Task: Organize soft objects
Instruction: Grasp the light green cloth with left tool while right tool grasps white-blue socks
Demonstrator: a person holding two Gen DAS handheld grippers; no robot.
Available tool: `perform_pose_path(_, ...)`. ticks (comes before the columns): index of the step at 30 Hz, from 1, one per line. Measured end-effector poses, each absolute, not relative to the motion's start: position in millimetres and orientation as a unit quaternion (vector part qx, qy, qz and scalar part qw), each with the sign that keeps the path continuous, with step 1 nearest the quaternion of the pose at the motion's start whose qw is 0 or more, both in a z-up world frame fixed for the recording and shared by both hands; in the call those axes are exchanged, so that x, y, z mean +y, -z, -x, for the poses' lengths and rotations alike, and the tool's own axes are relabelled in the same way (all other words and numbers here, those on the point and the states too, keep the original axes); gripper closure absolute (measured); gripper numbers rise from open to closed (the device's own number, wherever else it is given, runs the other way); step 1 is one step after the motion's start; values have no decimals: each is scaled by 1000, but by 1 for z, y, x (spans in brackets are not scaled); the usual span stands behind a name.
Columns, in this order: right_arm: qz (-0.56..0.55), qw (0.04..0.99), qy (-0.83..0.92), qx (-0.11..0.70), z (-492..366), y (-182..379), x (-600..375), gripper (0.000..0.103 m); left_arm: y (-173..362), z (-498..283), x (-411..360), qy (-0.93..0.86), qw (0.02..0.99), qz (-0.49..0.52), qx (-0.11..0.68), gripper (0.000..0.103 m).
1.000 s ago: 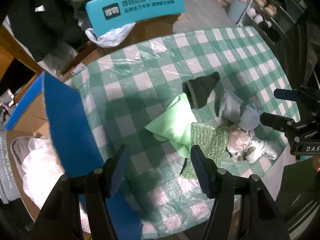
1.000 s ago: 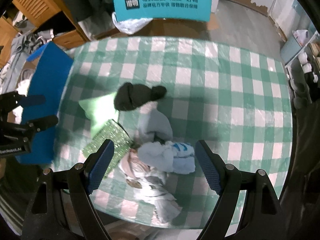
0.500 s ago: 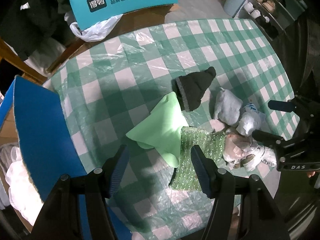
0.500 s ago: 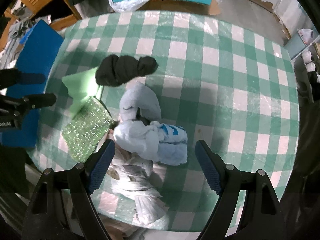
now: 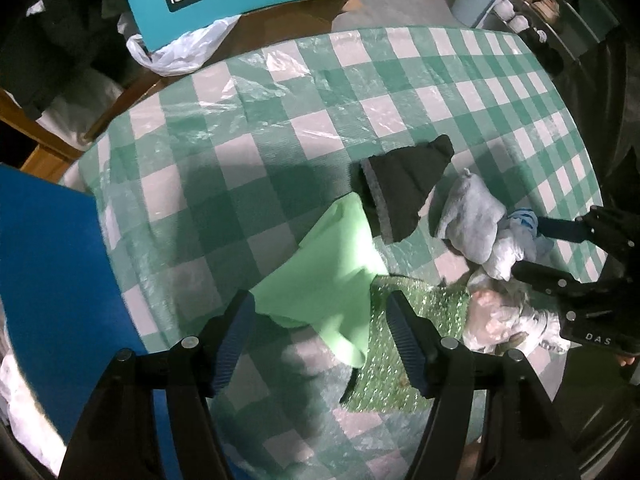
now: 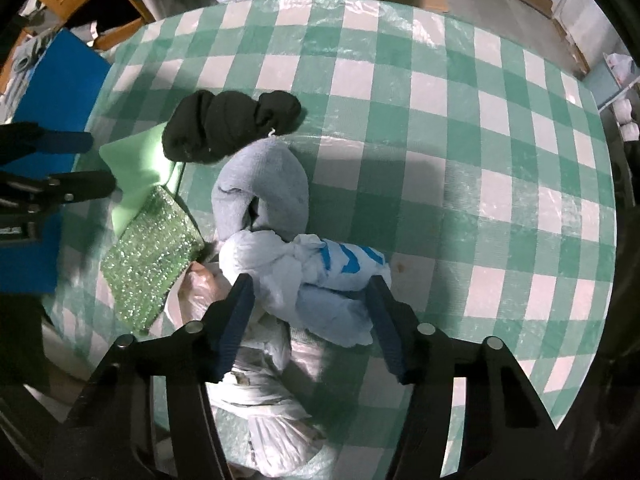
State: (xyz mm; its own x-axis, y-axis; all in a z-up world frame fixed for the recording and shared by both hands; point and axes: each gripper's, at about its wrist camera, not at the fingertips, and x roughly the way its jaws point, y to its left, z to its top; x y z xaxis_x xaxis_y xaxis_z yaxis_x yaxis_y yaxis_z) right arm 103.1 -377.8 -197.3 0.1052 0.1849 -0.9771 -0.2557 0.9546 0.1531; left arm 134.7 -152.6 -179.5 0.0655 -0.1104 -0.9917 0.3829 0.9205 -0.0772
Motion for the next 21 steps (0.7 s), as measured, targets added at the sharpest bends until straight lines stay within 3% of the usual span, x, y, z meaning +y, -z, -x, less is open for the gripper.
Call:
perform_pose_path(4,30,750,-129,648,-105,193,-388,60,186,-139,-162,176,719,-99,665,33)
perform_pose_path(16,28,759,-101,643,-102,190,-407,61,203,-147,-171,168,717,-95,670,30)
perform_pose_path(18,27,758,-100,644,-102,190,-407,61,205,-147,-170,165,718,-96,670,36)
perform_pose_path(20,26,758,-101,643,-103,190,-404,61,209,-149,-169,162,716,-97,672,55)
perform_pose_path(21,25,758,-102,643,-104,190,-404,61,210,-150,-168,162,716,-100,672,57)
